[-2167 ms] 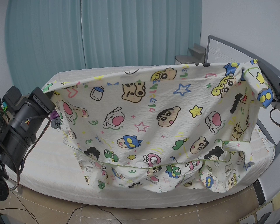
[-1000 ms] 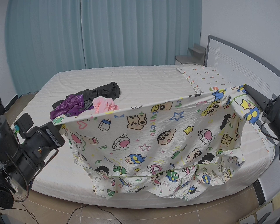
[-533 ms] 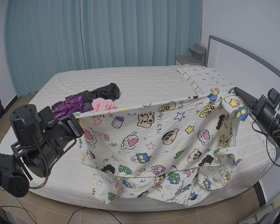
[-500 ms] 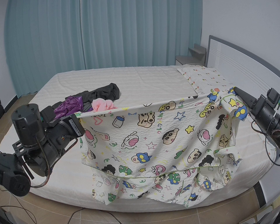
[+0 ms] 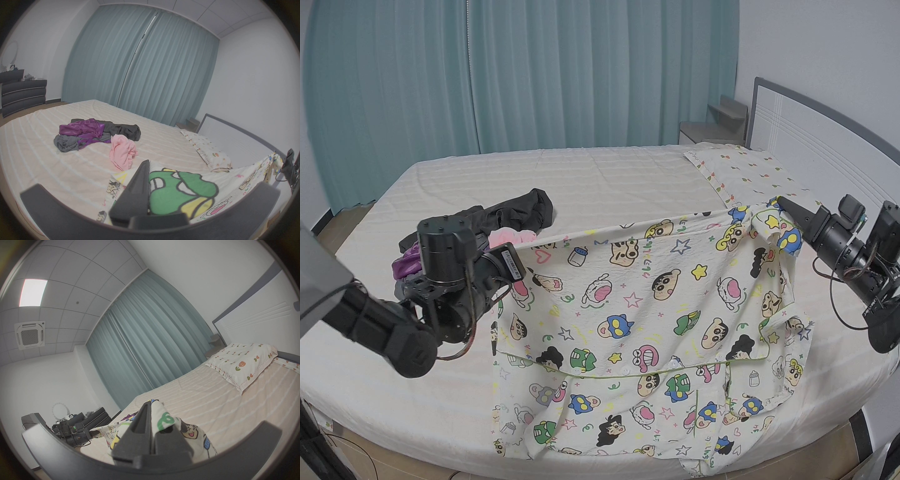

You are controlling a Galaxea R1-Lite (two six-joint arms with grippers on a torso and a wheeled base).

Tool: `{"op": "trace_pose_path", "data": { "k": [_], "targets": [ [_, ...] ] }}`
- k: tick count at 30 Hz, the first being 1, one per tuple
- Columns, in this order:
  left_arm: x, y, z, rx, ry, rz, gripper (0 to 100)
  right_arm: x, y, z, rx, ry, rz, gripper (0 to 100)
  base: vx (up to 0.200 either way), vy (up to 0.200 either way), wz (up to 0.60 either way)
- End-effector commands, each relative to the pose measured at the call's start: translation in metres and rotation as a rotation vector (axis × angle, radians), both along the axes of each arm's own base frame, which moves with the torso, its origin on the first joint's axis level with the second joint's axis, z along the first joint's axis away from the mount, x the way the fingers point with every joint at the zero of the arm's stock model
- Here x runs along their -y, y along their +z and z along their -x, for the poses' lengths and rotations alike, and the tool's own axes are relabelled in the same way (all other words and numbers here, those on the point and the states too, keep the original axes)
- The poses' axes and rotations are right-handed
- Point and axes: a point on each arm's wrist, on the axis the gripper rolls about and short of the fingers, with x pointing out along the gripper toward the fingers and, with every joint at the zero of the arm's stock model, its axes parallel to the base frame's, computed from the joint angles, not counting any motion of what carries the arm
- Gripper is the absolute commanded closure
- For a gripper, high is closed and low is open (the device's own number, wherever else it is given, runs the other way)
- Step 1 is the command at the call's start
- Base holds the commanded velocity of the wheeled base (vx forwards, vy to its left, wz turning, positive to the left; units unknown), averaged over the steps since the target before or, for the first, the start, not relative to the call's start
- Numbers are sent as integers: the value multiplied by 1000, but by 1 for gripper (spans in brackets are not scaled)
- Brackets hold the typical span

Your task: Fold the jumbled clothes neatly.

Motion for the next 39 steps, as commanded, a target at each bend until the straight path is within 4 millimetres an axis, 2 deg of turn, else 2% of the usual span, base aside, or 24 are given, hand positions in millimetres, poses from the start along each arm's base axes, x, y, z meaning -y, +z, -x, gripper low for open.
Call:
{"op": "trace_pose_path", "data": {
  "k": [1,3,6,14,17,20,25,26,27,28,29,32,35,39],
  "targets": [
    [14,-58,-45,-107,14,-51,100,5,-44,-45,-87,-31,7,100,0,0,0],
    [20,-78,-58,-135,16,-64,100,4,-63,-58,-120,-39,8,100,0,0,0],
    [25,-95,-75,-149,22,-69,100,6,-78,-71,-143,-46,9,100,0,0,0],
    [27,-115,-110,-152,53,-62,100,12,-116,-101,-199,-73,12,100,0,0,0],
    [26,-124,-117,-164,59,-68,100,12,-129,-109,-223,-85,13,100,0,0,0],
    [23,-143,-135,-194,77,-77,100,13,-156,-126,-251,-117,15,100,0,0,0],
    [20,-152,-151,-196,95,-75,100,14,-177,-139,-266,-122,14,100,0,0,0],
    [20,-155,-154,-199,98,-76,0,14,-180,-143,-268,-122,13,100,0,0,0],
    [20,-155,-154,-199,98,-76,0,14,-180,-143,-268,-122,13,100,0,0,0],
    [20,-159,-163,-200,105,-72,0,13,-188,-152,-284,-120,15,0,0,0,0],
    [20,-164,-172,-205,113,-72,0,11,-196,-160,-294,-117,13,0,0,0,0],
    [20,-167,-178,-199,122,-66,0,9,-200,-167,-293,-118,-6,0,0,0,0],
    [15,-164,-188,-168,151,-55,0,10,-191,-182,-265,-195,-106,0,0,0,0],
    [11,-163,-190,-172,164,-57,0,14,-185,-194,-270,-250,-196,0,0,0,0]
  ]
}}
